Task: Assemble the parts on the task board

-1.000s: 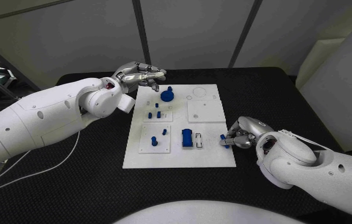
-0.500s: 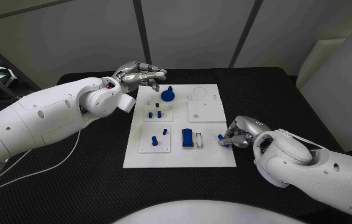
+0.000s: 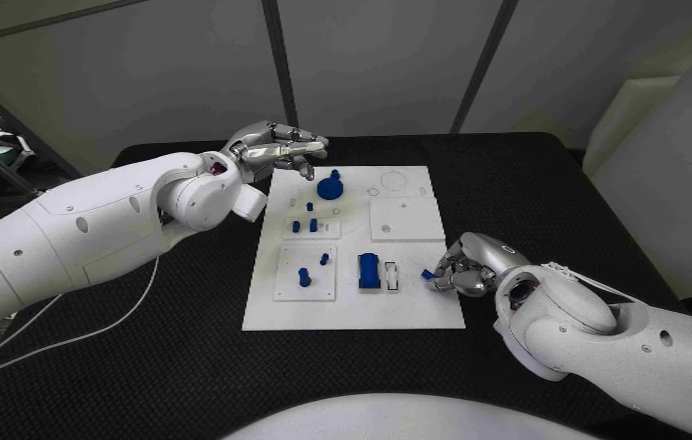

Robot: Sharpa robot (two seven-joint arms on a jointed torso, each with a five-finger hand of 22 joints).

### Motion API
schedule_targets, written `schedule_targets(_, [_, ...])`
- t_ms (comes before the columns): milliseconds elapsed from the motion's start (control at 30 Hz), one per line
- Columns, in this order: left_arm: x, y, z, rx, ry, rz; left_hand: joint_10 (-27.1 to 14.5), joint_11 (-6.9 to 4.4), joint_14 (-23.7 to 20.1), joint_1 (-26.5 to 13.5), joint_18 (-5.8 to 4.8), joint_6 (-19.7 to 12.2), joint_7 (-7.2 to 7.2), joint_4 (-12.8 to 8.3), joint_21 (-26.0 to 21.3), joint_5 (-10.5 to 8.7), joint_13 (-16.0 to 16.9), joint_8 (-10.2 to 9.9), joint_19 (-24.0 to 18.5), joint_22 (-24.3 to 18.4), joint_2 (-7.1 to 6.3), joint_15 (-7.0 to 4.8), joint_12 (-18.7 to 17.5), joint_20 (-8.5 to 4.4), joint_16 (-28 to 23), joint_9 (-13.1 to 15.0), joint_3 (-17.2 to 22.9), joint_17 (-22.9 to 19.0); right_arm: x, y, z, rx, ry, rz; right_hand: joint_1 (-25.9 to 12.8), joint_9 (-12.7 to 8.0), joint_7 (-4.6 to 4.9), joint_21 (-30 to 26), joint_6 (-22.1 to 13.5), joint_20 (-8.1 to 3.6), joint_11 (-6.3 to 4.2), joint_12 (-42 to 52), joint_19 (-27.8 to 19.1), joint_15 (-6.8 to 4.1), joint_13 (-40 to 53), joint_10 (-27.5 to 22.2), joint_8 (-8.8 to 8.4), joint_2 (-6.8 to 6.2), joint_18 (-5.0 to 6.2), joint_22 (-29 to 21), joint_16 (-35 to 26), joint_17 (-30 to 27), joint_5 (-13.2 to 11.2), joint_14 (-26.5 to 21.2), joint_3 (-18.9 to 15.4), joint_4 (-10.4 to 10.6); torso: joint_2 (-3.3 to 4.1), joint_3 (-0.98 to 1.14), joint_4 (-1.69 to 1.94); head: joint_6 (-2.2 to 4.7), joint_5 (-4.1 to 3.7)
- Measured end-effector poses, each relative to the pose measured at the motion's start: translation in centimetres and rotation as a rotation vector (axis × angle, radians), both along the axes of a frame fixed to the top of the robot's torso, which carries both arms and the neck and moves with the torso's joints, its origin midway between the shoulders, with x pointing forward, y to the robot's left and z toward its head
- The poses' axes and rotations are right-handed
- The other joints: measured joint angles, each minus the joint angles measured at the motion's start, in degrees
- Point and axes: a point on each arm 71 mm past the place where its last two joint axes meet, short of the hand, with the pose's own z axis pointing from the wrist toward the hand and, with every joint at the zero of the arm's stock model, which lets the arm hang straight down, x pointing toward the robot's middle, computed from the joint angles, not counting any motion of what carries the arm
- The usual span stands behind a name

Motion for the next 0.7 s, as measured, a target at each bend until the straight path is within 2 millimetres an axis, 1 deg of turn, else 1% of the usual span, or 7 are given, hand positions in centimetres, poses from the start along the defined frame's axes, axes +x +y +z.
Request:
schedule_targets(133, [0.0, 0.0, 0.0, 0.000, 0.000, 0.000, 0.00, 0.00, 0.00, 0.00, 0.00, 0.00, 0.00, 0.00, 0.00, 0.00, 0.00, 0.00, 0.00, 0.00, 0.00, 0.00, 0.00, 0.00, 0.00, 0.00, 0.00, 0.00, -0.2, 0.5, 0.4, 0.072, -0.005, -0.014, -0.36, 0.01, 0.03, 0.00, -0.03, 0.00, 0.12, 0.00, 0.00, 0.00, 0.17, 0.14, -0.01, 0.36, 0.00, 0.00, 0.35, 0.29, 0.00, 0.00, 0.13, -0.13, 0.00, -0.03, 0.06, 0.09, -0.02])
schedule_targets(167, [0.0, 0.0, 0.0, 0.000, 0.000, 0.000, 0.00, 0.00, 0.00, 0.00, 0.00, 0.00, 0.00, 0.00, 0.00, 0.00, 0.00, 0.00, 0.00, 0.00, 0.00, 0.00, 0.00, 0.00, 0.00, 0.00, 0.00, 0.00, -0.2, 0.7, 0.5, 0.088, -0.006, -0.017, -0.58, 0.02, 0.05, 0.00, -0.05, 0.00, -0.10, 0.15, 0.00, 0.00, 0.17, 0.57, -0.02, 0.58, 0.00, 0.00, 0.35, 0.34, 0.00, 0.00, 0.14, -0.15, 0.00, -0.03, 0.07, 0.12, -0.02])
schedule_targets(233, [0.0, 0.0, 0.0, 0.000, 0.000, -0.001, 0.00, 0.00, 0.00, 0.00, 0.00, 0.00, 0.00, 0.00, 0.00, 0.00, 0.00, 0.00, 0.00, 0.00, 0.00, 0.00, 0.00, 0.00, 0.00, 0.00, 0.00, 0.00, -0.3, 1.0, 0.6, 0.117, -0.006, -0.021, -0.66, 0.03, 0.03, 0.00, -0.03, 0.00, -0.17, 0.27, 0.00, 0.00, 0.21, 0.65, -0.03, 0.66, 0.00, 0.00, 0.35, 0.36, 0.00, 0.00, 0.19, -0.20, 0.01, -0.03, 0.07, 0.13, 0.01])
schedule_targets(500, [0.0, 0.0, 0.0, 0.000, 0.000, -0.001, 0.00, 0.00, 0.00, 0.24, 0.00, 0.00, 0.00, 0.00, -0.23, 0.00, 0.06, 0.00, 0.00, 0.01, 0.23, 0.00, 0.00, 0.00, 0.00, -0.01, 0.00, 0.00, -0.2, 2.2, 0.5, 0.192, 0.018, -0.030, -1.28, 0.04, 0.01, 0.00, -0.01, 0.00, -0.17, 0.27, 0.00, 0.00, 0.42, 0.64, -0.10, 1.28, -0.01, 0.00, 0.35, 0.44, -0.02, 0.00, 0.26, -0.27, 0.04, -0.01, 0.05, 0.07, 0.15])
schedule_targets(600, [0.0, -0.1, 0.0, -0.001, 0.000, -0.002, 0.00, 0.00, 0.00, 0.24, 0.00, 0.00, 0.00, 0.00, -0.23, 0.00, 0.06, 0.00, 0.00, 0.01, 0.23, 0.00, 0.00, 0.00, 0.00, -0.01, 0.00, 0.00, -0.1, 2.6, 0.3, 0.203, 0.031, -0.032, -2.09, 0.01, 0.01, 0.00, -0.01, 0.00, -0.07, 0.37, -0.01, 0.00, 0.55, 0.74, -0.06, 2.09, 0.00, 0.00, 0.35, 0.60, -0.04, -0.01, 0.13, -0.28, 0.04, -0.01, 0.05, 0.11, 0.21])
schedule_targets(700, [0.0, -0.2, 0.0, -0.001, 0.001, -0.004, 0.00, 0.00, 0.00, 0.24, 0.00, 0.00, 0.00, -0.01, -0.23, 0.00, 0.05, 0.00, 0.00, 0.01, 0.23, 0.00, 0.00, 0.00, 0.00, -0.01, 0.00, 0.00, 0.1, 2.9, 0.0, 0.208, 0.049, -0.032, -3.01, 0.00, 0.21, 0.00, 0.19, 0.00, 0.02, 0.85, -0.01, 0.00, 0.95, 0.83, 0.00, 2.99, 0.00, 0.00, 0.54, 0.81, -0.04, -0.01, -0.77, 0.61, 0.05, -0.01, 0.05, 0.11, 0.21])
